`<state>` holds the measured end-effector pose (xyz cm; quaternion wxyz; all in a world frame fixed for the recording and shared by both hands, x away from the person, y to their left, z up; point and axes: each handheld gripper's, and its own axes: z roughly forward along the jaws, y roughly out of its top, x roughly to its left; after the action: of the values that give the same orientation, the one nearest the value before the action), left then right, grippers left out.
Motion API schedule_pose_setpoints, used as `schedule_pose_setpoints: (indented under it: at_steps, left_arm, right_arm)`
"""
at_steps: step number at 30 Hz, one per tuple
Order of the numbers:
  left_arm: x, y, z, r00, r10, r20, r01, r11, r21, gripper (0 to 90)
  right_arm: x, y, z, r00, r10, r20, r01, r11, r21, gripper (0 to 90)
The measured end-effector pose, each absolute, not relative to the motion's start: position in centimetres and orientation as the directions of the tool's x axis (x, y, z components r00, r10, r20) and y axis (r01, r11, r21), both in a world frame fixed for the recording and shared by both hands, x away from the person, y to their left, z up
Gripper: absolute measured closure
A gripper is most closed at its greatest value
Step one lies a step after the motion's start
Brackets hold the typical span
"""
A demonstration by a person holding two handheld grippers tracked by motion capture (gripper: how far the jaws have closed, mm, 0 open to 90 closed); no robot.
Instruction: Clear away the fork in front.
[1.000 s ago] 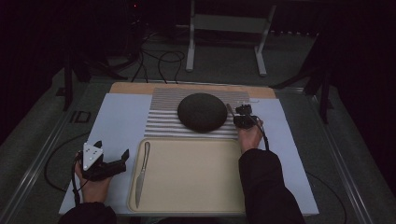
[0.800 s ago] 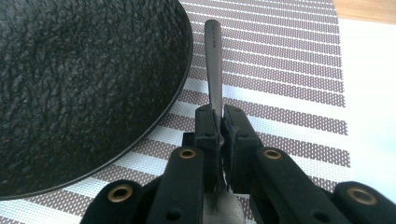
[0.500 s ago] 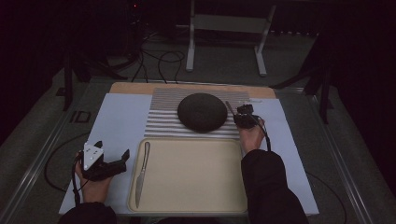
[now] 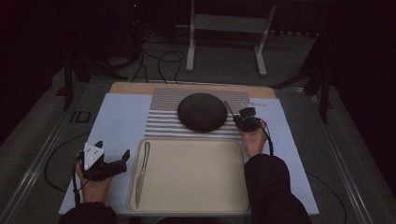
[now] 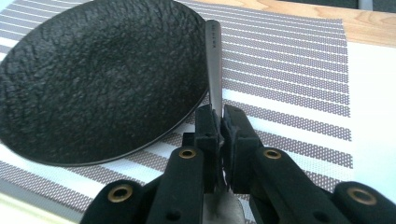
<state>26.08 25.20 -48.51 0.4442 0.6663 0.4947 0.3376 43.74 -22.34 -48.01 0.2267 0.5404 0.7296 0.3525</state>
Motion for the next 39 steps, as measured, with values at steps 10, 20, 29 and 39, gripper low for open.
schedule_pose_setpoints:
  at_steps: [10,20,29,39]
  left_arm:
    - [26.1,25.2,-48.6,0.287,0.958,0.010,0.366,-0.119,0.923,0.3]
    - [26.3,25.1,-48.5,0.297,0.955,0.004,0.373,-0.120,0.920,0.3]
    - [26.7,24.2,-47.5,0.331,0.943,0.027,0.365,-0.154,0.918,0.3]
    - [28.0,22.7,-46.3,0.386,0.923,-0.006,0.369,-0.149,0.917,0.3]
  right_arm:
    - [42.3,-22.3,-47.9,-0.365,0.930,0.051,0.603,0.194,0.774,85.8]
    - [40.9,-22.4,-47.1,-0.413,0.909,0.061,0.572,0.206,0.794,85.9]
    - [39.5,-22.1,-45.9,-0.455,0.889,0.048,0.530,0.227,0.817,85.8]
    - [38.4,-21.9,-45.0,-0.477,0.877,0.055,0.496,0.217,0.841,85.8]
